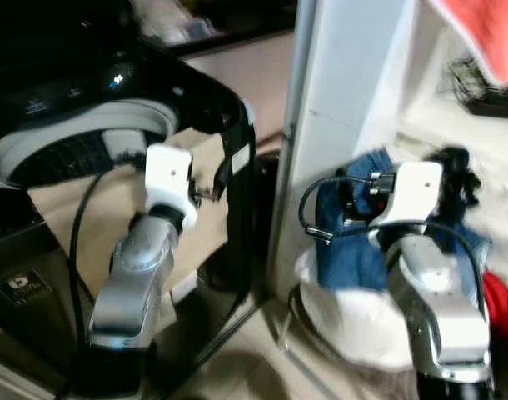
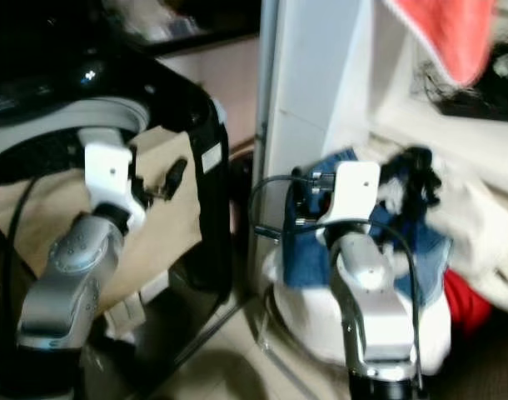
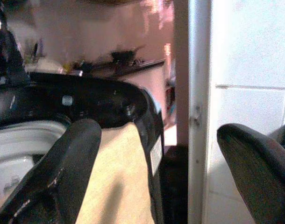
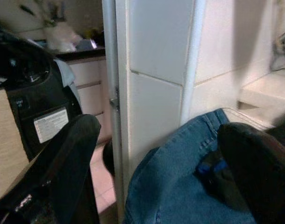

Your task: Clothes washing

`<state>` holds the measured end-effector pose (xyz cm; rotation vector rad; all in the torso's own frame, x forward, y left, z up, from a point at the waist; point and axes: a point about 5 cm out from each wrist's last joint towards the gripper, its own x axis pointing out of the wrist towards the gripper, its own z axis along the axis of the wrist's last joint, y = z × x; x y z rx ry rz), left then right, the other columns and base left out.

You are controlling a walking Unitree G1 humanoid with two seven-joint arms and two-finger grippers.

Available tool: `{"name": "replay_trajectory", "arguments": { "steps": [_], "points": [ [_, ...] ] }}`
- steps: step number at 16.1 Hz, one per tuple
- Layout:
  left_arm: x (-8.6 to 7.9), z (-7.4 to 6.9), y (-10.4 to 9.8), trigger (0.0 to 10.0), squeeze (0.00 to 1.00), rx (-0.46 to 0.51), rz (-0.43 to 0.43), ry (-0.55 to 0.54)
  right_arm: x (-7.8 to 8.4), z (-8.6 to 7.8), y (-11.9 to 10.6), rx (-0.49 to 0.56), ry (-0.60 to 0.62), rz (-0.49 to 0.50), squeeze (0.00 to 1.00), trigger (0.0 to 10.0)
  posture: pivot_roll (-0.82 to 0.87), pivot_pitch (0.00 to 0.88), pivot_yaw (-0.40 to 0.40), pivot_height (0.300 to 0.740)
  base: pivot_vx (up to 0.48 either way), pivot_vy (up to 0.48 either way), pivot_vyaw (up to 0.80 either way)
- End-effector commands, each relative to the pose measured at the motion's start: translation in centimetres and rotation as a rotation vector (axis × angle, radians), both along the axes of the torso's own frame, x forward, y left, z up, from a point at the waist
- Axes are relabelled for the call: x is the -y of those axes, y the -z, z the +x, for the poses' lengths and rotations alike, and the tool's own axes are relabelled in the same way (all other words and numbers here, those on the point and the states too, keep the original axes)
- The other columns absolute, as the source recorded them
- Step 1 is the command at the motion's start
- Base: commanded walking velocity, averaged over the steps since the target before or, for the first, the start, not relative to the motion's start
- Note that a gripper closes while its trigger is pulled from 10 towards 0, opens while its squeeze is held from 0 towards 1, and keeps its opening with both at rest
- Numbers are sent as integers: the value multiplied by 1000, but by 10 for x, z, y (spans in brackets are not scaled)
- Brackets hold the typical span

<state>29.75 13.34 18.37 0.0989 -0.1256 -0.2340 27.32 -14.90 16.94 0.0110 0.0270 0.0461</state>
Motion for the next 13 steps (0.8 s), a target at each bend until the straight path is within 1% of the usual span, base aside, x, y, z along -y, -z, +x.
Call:
{"name": "replay_trajectory", "arguments": {
  "steps": [1,4,6,8,9,10,11,13],
  "points": [
    [1,-1,1,10000,0,-5,2,-7,-1,1,-5,16,-8,4,0,10000,-38,0,-13,740,0,-480,0],
    [5,-1,1,10000,0,-9,-12,-5,1,2,-6,18,0,2,0,10000,-39,0,-13,740,0,-441,0],
    [5,0,1,10000,0,-38,-69,-17,2,3,-6,18,1,0,0,10000,-38,0,-15,740,0,0,0],
    [5,0,2,10000,0,-33,-36,-11,2,4,-6,17,0,-2,0,10000,-35,0,-18,740,0,0,0],
    [4,0,3,10000,0,-39,-41,-13,2,4,-6,15,-2,-6,0,10000,-34,0,-19,740,0,0,0],
    [3,-1,3,10000,0,-37,-67,-14,2,6,-7,16,-8,-14,0,10000,-32,0,-23,740,0,0,0],
    [2,-1,0,10000,0,-22,-75,-20,2,7,-6,8,-13,-6,0,10000,-31,0,-23,740,0,0,0],
    [0,-1,-1,10000,0,-16,-74,-32,0,8,-6,8,-25,-7,0,10000,-29,0,-25,740,261,0,-472]
  ]
}}
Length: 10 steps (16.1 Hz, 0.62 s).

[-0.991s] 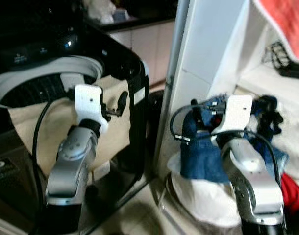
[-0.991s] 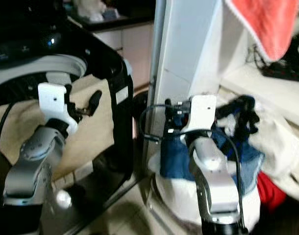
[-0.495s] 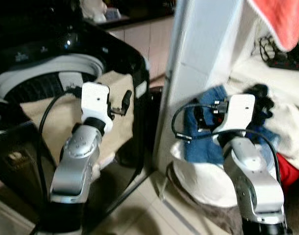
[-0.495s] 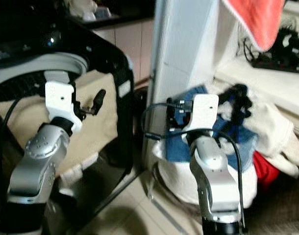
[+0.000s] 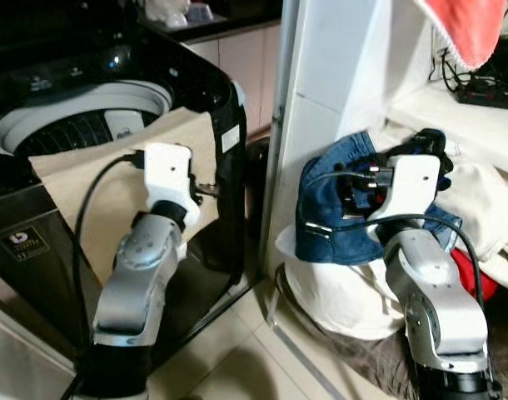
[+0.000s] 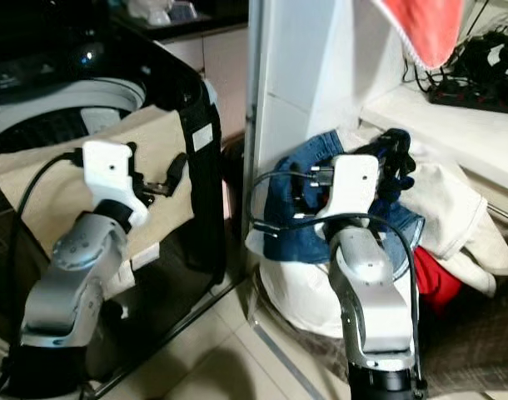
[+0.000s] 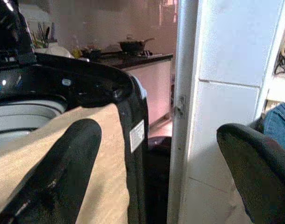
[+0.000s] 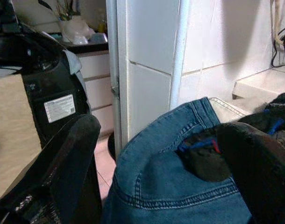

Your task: Clothes washing

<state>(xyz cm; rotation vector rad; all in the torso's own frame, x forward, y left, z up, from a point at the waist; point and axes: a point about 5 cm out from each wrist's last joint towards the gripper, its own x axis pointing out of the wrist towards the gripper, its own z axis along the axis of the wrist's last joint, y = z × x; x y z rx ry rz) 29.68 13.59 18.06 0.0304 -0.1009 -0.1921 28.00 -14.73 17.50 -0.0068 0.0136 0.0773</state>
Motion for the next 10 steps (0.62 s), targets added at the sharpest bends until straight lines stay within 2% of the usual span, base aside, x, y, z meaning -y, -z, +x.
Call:
{"name": "replay_trajectory", "arguments": {
  "steps": [1,4,5,7,10],
  "points": [
    [-2,0,-5,10000,0,15,-8,-10,0,2,-1,-5,-5,-9,0,10000,-26,0,-27,740,274,0,0],
    [-7,-1,-5,10000,0,15,-6,-19,-4,4,0,-9,-40,-71,0,10000,-16,0,-30,740,281,0,0],
    [-7,-1,-5,10000,0,15,-7,-20,-5,4,1,-13,-45,-80,0,10000,-15,0,-29,740,292,0,800],
    [-7,-2,-5,10000,0,14,0,-16,-6,4,5,-30,-27,-27,0,10000,-13,0,-28,740,292,0,0],
    [-9,-2,-4,10000,0,13,9,-14,-7,3,4,-16,-49,-40,0,10000,-11,0,-24,740,296,0,0]
  ]
}}
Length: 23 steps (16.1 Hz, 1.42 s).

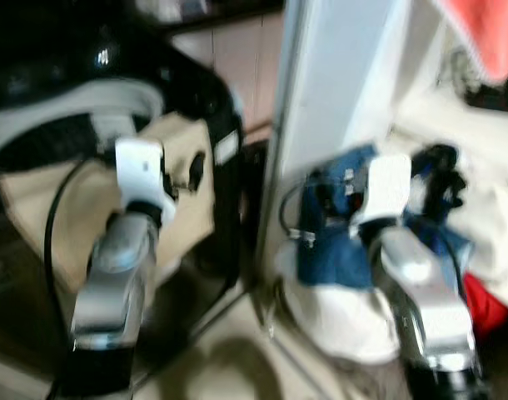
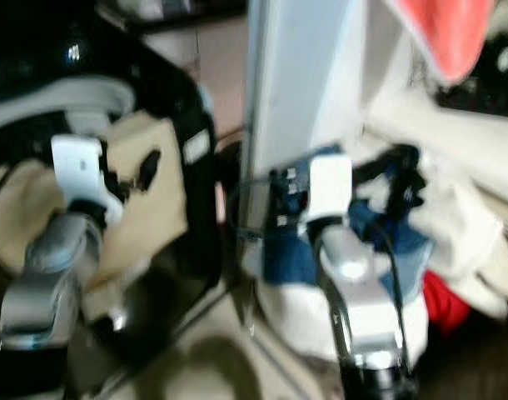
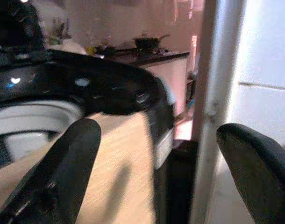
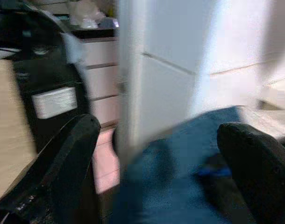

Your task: Clothes washing

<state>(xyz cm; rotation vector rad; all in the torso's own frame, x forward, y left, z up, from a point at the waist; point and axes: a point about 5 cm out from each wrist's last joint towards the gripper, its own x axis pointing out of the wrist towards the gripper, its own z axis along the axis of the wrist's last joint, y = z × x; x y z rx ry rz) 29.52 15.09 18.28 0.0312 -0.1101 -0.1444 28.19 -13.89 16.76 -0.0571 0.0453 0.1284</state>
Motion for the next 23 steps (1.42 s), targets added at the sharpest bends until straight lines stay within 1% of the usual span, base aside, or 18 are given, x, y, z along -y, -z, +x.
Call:
{"name": "replay_trajectory", "arguments": {
  "steps": [1,3,7,9,10,11,13,14,15,17,18,19,21,22,23],
  "points": [
    [6,0,-2,10000,0,3,12,33,0,0,-4,14,-2,13,0,10000,-11,0,-25,740,296,0,0],
    [4,0,-2,10000,0,2,17,27,-2,0,-4,18,-12,18,0,10000,-7,0,-25,740,279,0,0],
    [2,-1,0,10000,0,-2,21,22,-1,2,-4,10,14,39,0,10000,-6,0,-24,740,0,0,0],
    [3,0,1,10000,0,-7,25,29,5,4,-3,5,58,63,0,10000,-5,0,-24,740,0,0,0],
    [3,0,1,10000,0,-13,24,31,10,7,-2,5,93,84,655,10000,-6,0,-22,740,0,0,0],
    [3,1,2,10000,0,-14,23,33,14,9,0,-2,121,68,1000,10000,-6,0,-22,740,0,0,0],
    [4,3,2,10000,0,-13,33,51,24,17,2,-19,192,63,1000,10000,-8,0,-21,740,0,0,0],
    [6,4,2,10000,0,-15,46,76,32,23,5,-38,240,39,1000,10000,-9,0,-21,740,0,0,0],
    [7,6,3,10000,0,-24,65,109,37,30,8,-61,270,40,1000,10000,-10,0,-19,740,0,0,0],
    [8,6,4,10000,0,-31,80,134,41,35,11,-79,291,34,1000,10000,-9,0,-18,740,0,0,0],
    [9,4,7,10000,0,-41,119,187,47,45,16,-109,323,24,1000,10000,-8,0,-16,740,0,0,0],
    [9,3,8,10000,0,-48,146,217,51,53,19,-131,336,20,1000,10000,-4,0,-16,740,0,0,0],
    [9,3,9,10000,0,-50,169,231,52,62,23,-157,330,15,1000,10000,5,0,-20,740,0,0,0],
    [8,1,10,10000,0,-53,178,257,55,68,26,-173,351,-11,1000,10000,5,0,-20,740,0,0,0],
    [9,0,10,10000,0,-54,177,276,57,70,27,-176,367,-26,1000,10000,5,0,-20,740,0,0,0]
  ]
}}
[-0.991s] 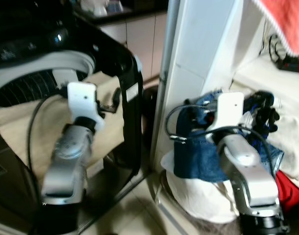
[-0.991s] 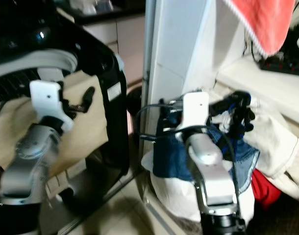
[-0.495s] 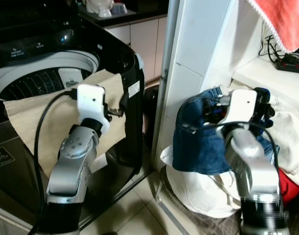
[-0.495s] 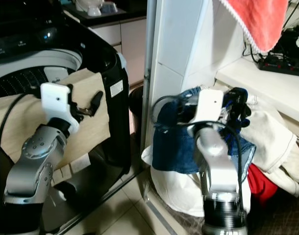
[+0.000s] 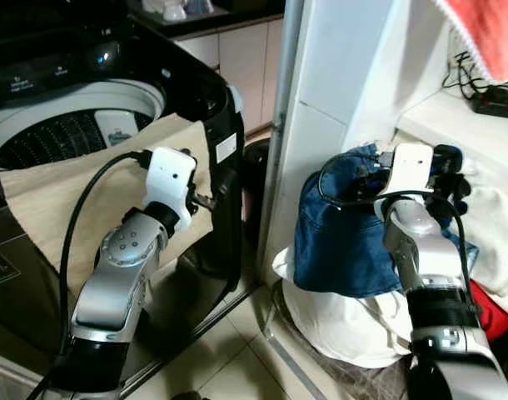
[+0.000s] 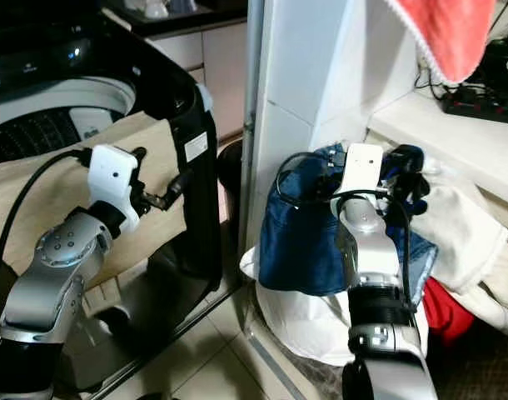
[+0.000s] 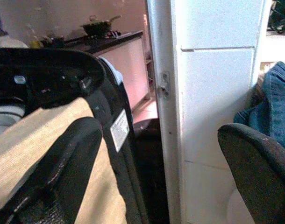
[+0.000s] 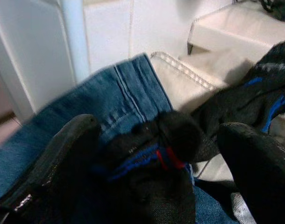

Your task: Clothes washing

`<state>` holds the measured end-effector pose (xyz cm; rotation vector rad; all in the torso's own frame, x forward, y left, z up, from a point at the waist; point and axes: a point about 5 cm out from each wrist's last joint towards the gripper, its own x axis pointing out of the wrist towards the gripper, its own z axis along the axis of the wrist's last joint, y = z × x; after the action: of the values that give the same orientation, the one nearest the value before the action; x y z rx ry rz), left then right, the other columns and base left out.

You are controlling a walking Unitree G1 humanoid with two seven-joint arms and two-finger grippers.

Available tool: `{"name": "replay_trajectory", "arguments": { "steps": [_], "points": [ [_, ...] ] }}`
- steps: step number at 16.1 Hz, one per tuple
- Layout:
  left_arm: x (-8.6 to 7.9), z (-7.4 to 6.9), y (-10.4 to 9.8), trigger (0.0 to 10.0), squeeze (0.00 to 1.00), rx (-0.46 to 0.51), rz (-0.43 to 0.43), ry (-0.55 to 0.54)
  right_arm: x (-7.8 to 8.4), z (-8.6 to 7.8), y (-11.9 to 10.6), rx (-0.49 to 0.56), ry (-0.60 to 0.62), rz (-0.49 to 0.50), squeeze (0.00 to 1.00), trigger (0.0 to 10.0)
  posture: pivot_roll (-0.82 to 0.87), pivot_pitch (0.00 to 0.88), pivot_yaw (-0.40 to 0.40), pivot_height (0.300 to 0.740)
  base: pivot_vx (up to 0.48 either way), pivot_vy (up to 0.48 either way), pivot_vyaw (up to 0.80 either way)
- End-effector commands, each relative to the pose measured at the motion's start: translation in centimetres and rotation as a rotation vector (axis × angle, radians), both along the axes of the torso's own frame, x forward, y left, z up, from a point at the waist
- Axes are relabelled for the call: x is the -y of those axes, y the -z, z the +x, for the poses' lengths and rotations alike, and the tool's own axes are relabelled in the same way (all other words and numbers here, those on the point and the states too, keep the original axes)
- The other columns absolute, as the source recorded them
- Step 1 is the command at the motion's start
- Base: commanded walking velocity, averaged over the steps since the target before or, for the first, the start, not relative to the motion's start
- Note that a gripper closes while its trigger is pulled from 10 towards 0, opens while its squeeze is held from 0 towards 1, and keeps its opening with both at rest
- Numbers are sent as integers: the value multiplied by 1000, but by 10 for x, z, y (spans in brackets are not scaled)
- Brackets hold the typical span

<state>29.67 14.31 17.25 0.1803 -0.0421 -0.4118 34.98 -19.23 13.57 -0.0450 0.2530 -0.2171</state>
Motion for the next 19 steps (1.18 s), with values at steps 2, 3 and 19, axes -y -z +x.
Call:
{"name": "replay_trajectory", "arguments": {
  "steps": [2,3,19],
  "points": [
    [5,-10,1,10000,0,-11,6,126,8,8,0,-11,44,-31,184,10000,5,0,-20,740,0,0,0],
    [7,-12,2,10000,0,-14,10,156,10,9,1,-16,63,-29,0,10000,5,0,-20,740,0,0,0],
    [14,-30,2,10000,0,-56,-40,377,26,18,25,-42,173,245,0,0,25,0,-18,740,0,0,0]
  ]
}}
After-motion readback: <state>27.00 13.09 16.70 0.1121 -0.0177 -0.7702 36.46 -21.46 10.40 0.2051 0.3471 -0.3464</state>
